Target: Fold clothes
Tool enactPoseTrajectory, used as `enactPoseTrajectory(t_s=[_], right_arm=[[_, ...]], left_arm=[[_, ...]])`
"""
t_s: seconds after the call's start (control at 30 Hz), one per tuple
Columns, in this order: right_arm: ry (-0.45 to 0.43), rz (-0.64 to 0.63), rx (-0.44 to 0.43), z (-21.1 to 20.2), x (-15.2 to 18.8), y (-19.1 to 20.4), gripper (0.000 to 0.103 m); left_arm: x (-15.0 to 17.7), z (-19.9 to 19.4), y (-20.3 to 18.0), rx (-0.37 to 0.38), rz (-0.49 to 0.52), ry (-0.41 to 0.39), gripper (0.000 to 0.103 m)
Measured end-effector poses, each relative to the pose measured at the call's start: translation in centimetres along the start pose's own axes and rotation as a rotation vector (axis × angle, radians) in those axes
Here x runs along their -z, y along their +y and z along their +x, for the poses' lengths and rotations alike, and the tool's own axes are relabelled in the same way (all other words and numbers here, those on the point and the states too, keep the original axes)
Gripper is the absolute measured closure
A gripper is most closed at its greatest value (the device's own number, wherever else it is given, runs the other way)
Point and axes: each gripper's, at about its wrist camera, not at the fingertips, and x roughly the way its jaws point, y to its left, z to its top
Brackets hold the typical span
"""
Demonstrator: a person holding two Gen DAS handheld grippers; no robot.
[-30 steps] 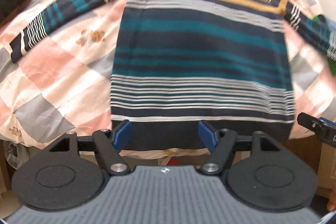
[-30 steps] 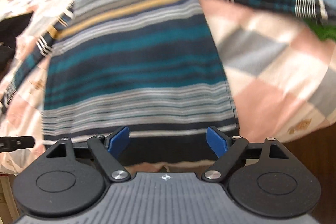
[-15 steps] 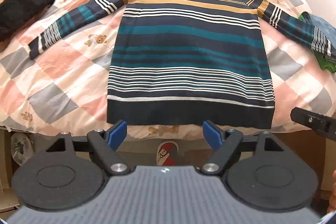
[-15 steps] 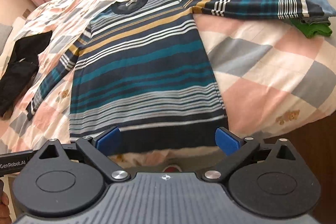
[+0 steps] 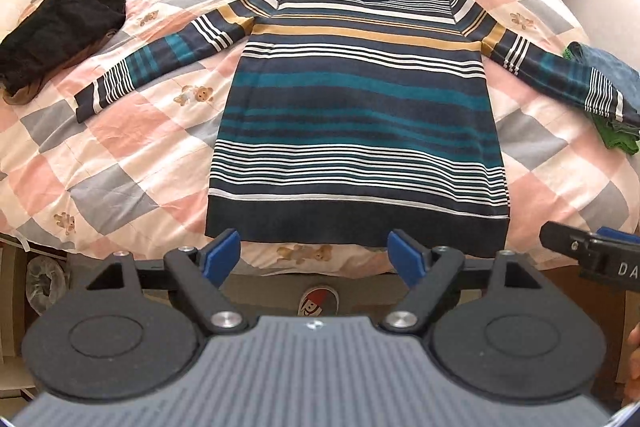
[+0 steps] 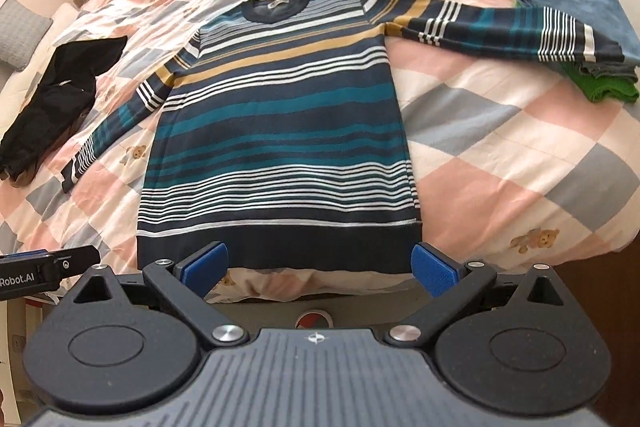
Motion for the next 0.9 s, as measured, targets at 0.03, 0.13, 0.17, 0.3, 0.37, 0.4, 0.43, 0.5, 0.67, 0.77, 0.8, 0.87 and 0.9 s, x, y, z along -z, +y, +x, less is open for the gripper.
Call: enactPoseTrajectory(t_s=[0.03,0.13,0.17,0.3,0.37,0.4,0.43,0.5,0.67,0.77,0.8,0.87,0.9], right_arm=[[-0.003,-0.004,0.001,-0.1,-0.1,-0.1,0.002],[-0.004,-0.009,-0.001,-0.3,-0.3,-0.4,0.002],[-0.003,-0.009,-0.003,-0.4,-0.3,-0.5,0.002],[0.013,-0.003,-0.008,-0.4,-0.4,-1.1,0.002],[0.020,0.004,-0.011,-0.3,-0.4,-1.4,0.002],[0.025,0.007,-0.011,-0.2,-0.4,-1.5,0.002],[0.031,0.012,-0.009,-0.1,-0.4,-1.6,0.002],[0.045,0.019,-0.005,0.2,-0.4,-1.8,0.002],[0.079,0.028,0.003,1.2,-0.8,-2.2,0.002],[0.087,0.034,0.002,2.0,-1.4,-2.2,0.002],[0.089,0.037,0.003,2.4,-1.7,-2.2,0.002],[0.098,0.041,0.006,3.1,-2.2,-2.0,0.002],[0.103,0.043,0.009,3.5,-2.5,-1.9,0.002]], left_arm=[[0.0,-0.1,-0.1,-0.003,0.001,-0.001,0.024],[0.1,-0.3,-0.5,-0.013,0.005,0.001,0.024],[0.1,-0.4,-0.6,-0.016,0.005,0.002,0.024],[0.1,-0.4,-0.8,-0.026,0.011,0.009,0.019],[0.0,-0.3,-0.9,-0.022,0.011,0.014,0.018],[0.0,-0.2,-1.0,-0.020,0.011,0.017,0.018],[0.0,-0.1,-0.9,-0.016,0.010,0.020,0.018],[-0.2,0.2,-0.7,-0.013,0.005,0.028,0.018],[-1.3,1.5,0.8,0.006,-0.040,0.059,0.018],[-2.3,2.7,3.1,0.026,-0.104,0.069,0.018],[-2.6,3.1,4.0,0.037,-0.132,0.073,0.018],[-3.3,4.0,6.0,0.064,-0.198,0.081,0.018],[-3.7,4.6,7.6,0.084,-0.241,0.085,0.018]])
